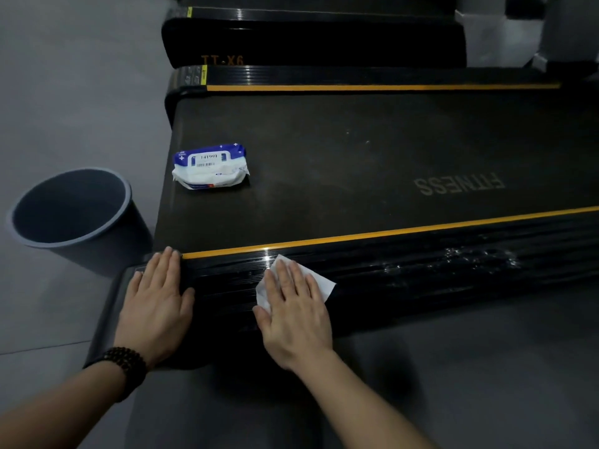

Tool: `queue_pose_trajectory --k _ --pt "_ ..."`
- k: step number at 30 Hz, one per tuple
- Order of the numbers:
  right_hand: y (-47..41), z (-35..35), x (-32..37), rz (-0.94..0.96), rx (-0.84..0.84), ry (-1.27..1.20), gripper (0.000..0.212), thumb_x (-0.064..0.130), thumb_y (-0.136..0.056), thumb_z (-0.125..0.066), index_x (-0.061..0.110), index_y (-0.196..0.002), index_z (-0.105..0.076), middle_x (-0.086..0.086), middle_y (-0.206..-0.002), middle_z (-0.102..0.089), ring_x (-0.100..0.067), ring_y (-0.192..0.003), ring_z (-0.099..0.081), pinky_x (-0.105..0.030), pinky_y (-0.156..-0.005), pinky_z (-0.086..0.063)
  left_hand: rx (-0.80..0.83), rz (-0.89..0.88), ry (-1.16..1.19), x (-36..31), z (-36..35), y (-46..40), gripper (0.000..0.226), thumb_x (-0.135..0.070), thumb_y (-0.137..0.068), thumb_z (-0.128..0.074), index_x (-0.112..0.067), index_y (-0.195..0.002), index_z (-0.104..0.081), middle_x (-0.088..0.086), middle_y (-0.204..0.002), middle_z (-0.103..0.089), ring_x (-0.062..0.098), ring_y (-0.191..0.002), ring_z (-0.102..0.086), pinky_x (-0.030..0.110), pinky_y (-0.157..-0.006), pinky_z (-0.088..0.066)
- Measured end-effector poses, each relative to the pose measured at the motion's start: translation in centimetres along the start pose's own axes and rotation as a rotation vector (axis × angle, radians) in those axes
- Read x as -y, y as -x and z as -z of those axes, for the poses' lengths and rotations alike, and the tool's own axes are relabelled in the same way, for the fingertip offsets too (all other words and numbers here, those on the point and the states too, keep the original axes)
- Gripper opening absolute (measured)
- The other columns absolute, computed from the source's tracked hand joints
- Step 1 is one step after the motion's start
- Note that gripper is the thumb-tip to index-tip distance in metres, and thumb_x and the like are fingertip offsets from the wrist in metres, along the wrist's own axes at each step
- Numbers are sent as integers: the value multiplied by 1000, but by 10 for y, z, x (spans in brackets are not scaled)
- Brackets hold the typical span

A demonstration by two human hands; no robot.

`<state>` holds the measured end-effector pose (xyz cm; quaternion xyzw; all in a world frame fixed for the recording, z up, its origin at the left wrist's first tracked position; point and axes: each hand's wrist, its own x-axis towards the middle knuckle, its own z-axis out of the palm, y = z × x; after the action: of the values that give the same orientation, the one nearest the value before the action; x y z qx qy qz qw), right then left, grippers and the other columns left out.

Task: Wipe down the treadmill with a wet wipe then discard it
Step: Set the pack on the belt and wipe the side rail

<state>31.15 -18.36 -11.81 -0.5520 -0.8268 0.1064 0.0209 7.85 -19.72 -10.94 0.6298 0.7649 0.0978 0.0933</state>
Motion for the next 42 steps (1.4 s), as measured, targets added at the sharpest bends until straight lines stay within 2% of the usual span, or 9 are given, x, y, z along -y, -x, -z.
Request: queue_pose_trajectory --k 4,7,11,17,22,25,27,32,42 --pt "0 -2 1 -7 -5 -2 66 55 -100 -15 24 -154 5 0 -164 15 -16 -149 22 -44 -121 7 17 11 -2 -2 3 -1 69 -39 -97 -41 -12 -155 -12 4 -164 -8 18 -149 -3 42 -121 -6" --pt "-1 -1 2 -23 -10 33 66 56 -99 -14 25 -155 3 2 -164 14 -16 -149 20 -41 -121 6 28 7 -9 -3 3 -1 74 -50 -93 -27 -15 -156 -8 2 -164 -4 17 -149 0 40 -121 -2" --pt "-1 -2 5 -31 -22 60 67 56 -100 -14 24 -157 -2 2 -165 11 -15 -150 18 -40 -121 5 51 -99 -78 -1 3 -2 73 -57 -90 -17 -25 -155 -10 0 -164 -1 19 -149 4 44 -120 0" --pt "-2 -5 5 -28 -32 38 68 53 -99 -18 19 -158 -12 -1 -165 0 -18 -152 8 -42 -120 -1 55 -356 -140 -48 -3 -5 65 -49 -94 -22 -19 -151 -32 7 -160 -24 22 -148 -17 43 -118 -10" --pt "-2 -4 -8 25 -9 29 67 39 -96 -13 12 -157 -2 -1 -165 7 -16 -151 14 -39 -119 3 96 -289 12 -98 -27 2 65 -50 -93 0 -28 -155 -2 -4 -161 7 10 -147 13 35 -119 8" --pt "-2 -1 -15 55 3 -26 67 39 -96 -12 14 -156 3 1 -165 13 -13 -150 19 -39 -119 5 101 -286 -16 -103 -37 5 64 -52 -94 3 -30 -153 -1 -6 -161 7 10 -147 16 37 -119 7" --pt "-3 1 -23 59 -15 -50 65 43 -99 -14 15 -157 -2 1 -165 9 -12 -150 15 -39 -119 3 75 -287 -36 -102 -39 5 64 -55 -96 0 -29 -153 -10 -4 -162 -1 12 -148 7 39 -119 2" --pt "7 15 -69 19 -13 -34 70 52 -101 -19 14 -157 -5 2 -165 8 -11 -150 14 -37 -119 4 83 -287 -111 -103 -39 5 67 -57 -98 -9 -21 -151 -26 2 -160 -19 18 -149 -12 42 -117 -11" --pt "25 45 -200 -194 -5 100 74 56 -95 -1 16 -157 1 2 -166 9 -10 -150 15 -36 -123 3 73 -277 -170 -103 -43 4 67 -57 -97 -11 -21 -152 -24 2 -160 -19 18 -149 -10 45 -118 -14"
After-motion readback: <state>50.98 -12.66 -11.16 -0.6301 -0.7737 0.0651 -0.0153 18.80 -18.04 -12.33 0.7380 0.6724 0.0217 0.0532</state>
